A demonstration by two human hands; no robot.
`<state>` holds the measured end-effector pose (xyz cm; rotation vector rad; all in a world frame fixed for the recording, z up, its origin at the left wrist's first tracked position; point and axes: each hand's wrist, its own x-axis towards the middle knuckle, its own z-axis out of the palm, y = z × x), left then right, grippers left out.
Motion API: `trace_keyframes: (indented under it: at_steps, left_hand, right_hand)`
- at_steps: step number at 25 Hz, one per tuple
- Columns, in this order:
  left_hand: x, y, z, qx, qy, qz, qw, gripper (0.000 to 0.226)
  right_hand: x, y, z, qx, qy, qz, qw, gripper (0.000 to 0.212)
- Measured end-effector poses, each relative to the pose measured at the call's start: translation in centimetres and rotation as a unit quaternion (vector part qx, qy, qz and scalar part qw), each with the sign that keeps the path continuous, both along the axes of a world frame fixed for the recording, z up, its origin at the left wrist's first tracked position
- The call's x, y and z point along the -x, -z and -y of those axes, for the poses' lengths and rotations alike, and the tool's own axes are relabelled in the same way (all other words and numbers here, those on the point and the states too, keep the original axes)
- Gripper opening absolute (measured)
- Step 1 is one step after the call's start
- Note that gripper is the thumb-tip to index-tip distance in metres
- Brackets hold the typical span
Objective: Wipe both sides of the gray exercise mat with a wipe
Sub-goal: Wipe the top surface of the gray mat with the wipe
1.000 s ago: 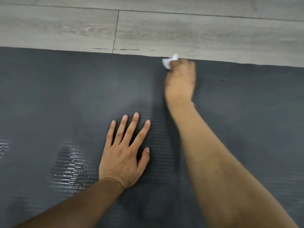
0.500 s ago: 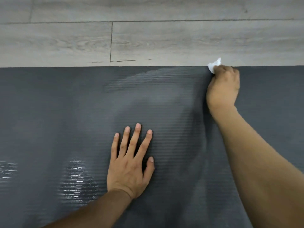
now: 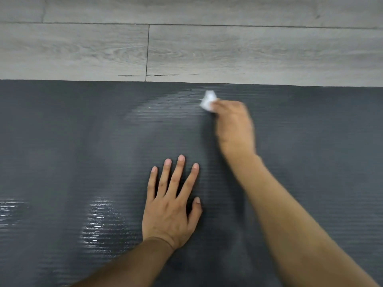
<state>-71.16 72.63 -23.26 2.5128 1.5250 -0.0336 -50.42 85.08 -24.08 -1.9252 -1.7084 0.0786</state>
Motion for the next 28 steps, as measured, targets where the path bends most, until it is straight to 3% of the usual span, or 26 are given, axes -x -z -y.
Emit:
trace_keyframes:
  at_steps: [2,4,7,11,16,23,26,28]
  left_hand:
    - [-0.2,-0.1,0.1,-0.015,0.005,0.01,1.0,0.071]
    - [0.1,0.2,-0.1,-0.023,0.003,0.016,1.0,0.071]
    - [0.0,-0.3,0.1,-0.013,-0.01,0.02,1.0,0.07]
    - [2.1,-1.4,-3.0,-0.009,-0.008,0.112,0.994,0.056]
    - [12.1,0.4,-12.5,-0.053,-0.189,0.021,0.98,0.064]
    - [12.3,1.2,-13.1,-0.058,-0.177,0.025,0.982,0.065]
    - [12.3,1.4,-13.1,-0.054,-0.167,0.03,0.984,0.064]
    - [12.4,1.3,-13.2,-0.058,-0.16,0.033,0.985,0.063]
  right_hand:
    - [-6.1,-0.4,2.8,0.024,0.136,0.004,0.99,0.036]
    - [-6.6,-0.3,4.2,0.037,0.216,-0.024,0.975,0.04]
    - [-5.7,0.1,4.1,0.004,0.209,-0.037,0.977,0.04]
    - [-6.3,-0.1,3.7,0.007,0.201,-0.029,0.979,0.043]
    - [-6.2,-0.1,3.7,0.022,0.219,0.0,0.976,0.042]
    - [-1.9,-1.4,2.8,0.044,0.249,0.049,0.966,0.041]
    - [10.9,-1.0,0.5,0.033,0.06,-0.013,0.998,0.038]
    - [18.3,-1.0,0.3,0.019,-0.091,0.02,0.995,0.03]
